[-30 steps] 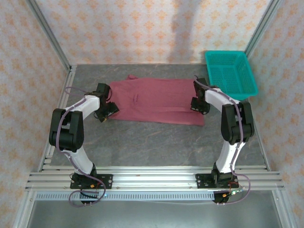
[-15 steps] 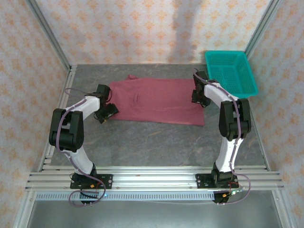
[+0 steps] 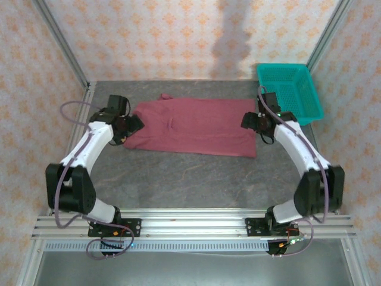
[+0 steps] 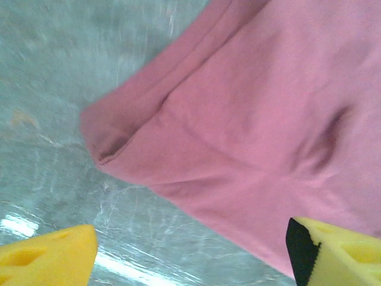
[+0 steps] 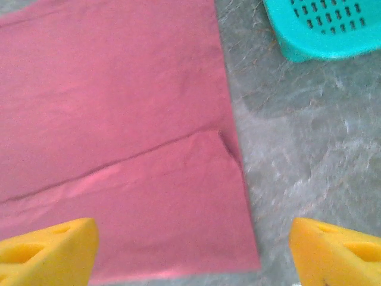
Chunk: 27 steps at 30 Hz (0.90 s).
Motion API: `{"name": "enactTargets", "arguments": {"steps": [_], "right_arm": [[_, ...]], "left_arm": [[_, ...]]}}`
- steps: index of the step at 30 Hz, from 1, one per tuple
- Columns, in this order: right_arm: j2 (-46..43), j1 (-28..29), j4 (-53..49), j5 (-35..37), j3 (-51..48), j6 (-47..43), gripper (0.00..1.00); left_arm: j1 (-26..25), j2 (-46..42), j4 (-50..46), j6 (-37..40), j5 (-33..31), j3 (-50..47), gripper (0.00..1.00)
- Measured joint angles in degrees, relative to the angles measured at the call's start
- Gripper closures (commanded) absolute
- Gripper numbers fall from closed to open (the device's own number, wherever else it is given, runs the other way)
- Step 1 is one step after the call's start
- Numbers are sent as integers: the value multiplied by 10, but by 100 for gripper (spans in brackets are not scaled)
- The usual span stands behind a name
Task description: Fold and stack the t-shirts
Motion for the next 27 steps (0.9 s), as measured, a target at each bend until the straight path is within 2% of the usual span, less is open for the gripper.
{"name": "enactTargets", "arguments": {"steps": [4, 8, 21, 24, 27], "right_arm": [[-48, -1, -13, -51, -38, 22, 16], [-43, -1, -11, -90, -83, 51, 17], [114, -1, 37, -123, -104, 134, 26], [137, -1, 45, -117, -105, 145, 29], [150, -3, 46, -101, -105, 153, 37]], "left_arm": [[28, -34, -17, -1, -2, 16, 17], [52, -8, -23, -5, 5, 0, 20], [56, 148, 36, -2, 45, -30, 32], [56, 181, 52, 3, 51, -30, 43], [59, 205, 63, 8, 52, -30, 62]]}}
